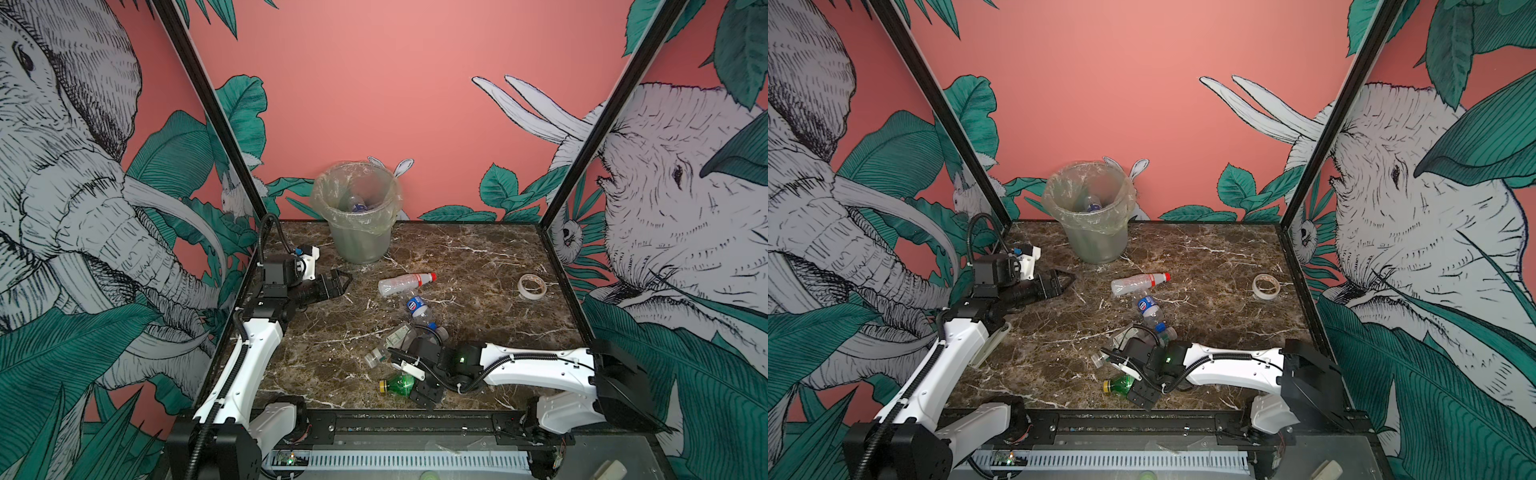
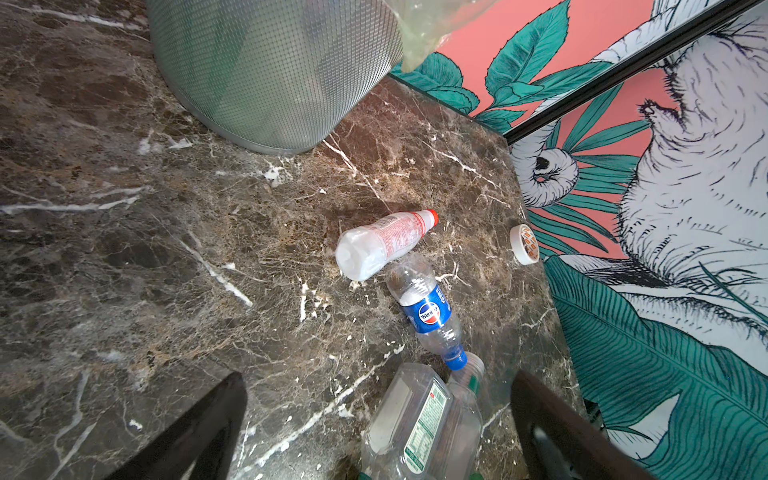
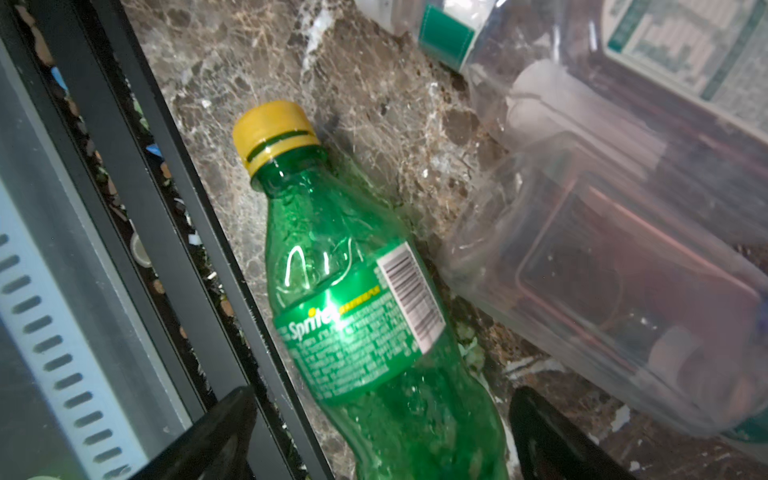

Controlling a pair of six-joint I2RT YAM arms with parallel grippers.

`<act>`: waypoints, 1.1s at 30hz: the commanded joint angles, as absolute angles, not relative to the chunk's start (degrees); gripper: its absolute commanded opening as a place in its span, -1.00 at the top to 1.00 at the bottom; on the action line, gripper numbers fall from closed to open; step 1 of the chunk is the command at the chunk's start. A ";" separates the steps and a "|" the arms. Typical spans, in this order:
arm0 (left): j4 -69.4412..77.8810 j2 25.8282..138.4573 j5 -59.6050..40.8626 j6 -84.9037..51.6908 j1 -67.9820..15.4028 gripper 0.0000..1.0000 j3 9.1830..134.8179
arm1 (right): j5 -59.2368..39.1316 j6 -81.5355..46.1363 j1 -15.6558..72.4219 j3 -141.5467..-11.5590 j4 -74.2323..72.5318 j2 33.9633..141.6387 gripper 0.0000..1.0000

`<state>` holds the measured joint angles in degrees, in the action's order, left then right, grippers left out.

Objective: Throw the plastic bottles in the bin
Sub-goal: 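Lower the right gripper onto the green Sprite bottle and grasp it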

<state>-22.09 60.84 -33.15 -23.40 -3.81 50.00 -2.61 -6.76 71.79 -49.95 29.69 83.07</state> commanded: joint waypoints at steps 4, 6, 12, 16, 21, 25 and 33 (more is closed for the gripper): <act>-23.36 60.95 -32.42 -23.20 -3.87 -0.99 50.88 | -2.22 -3.61 72.22 -52.09 27.35 86.36 -0.81; -24.00 60.91 -32.13 -22.76 -3.87 -0.99 51.12 | -2.33 -2.66 72.25 -52.32 27.27 87.55 -0.75; -26.10 60.69 -30.22 -20.92 -3.85 -0.99 51.45 | -2.72 -1.74 72.19 -52.38 25.67 89.58 -0.56; -26.04 61.46 -30.67 -21.10 -3.89 -0.99 51.35 | -2.78 -1.49 72.33 -53.64 26.67 91.00 -0.50; -25.61 61.49 -30.50 -21.18 -3.83 -0.99 51.03 | -3.27 -2.24 72.51 -52.80 25.46 91.05 -0.41; -25.65 61.55 -30.40 -21.01 -3.89 -0.99 50.74 | -4.02 -3.41 72.76 -52.47 24.89 90.99 -0.23; -25.55 61.76 -30.23 -20.83 -3.87 -0.99 50.46 | -4.05 -4.99 73.75 -52.43 24.79 91.22 -0.07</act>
<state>-24.60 61.84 -30.52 -21.78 -3.81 50.22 -3.68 -4.05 73.17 -52.47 25.34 90.80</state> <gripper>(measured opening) 0.994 0.566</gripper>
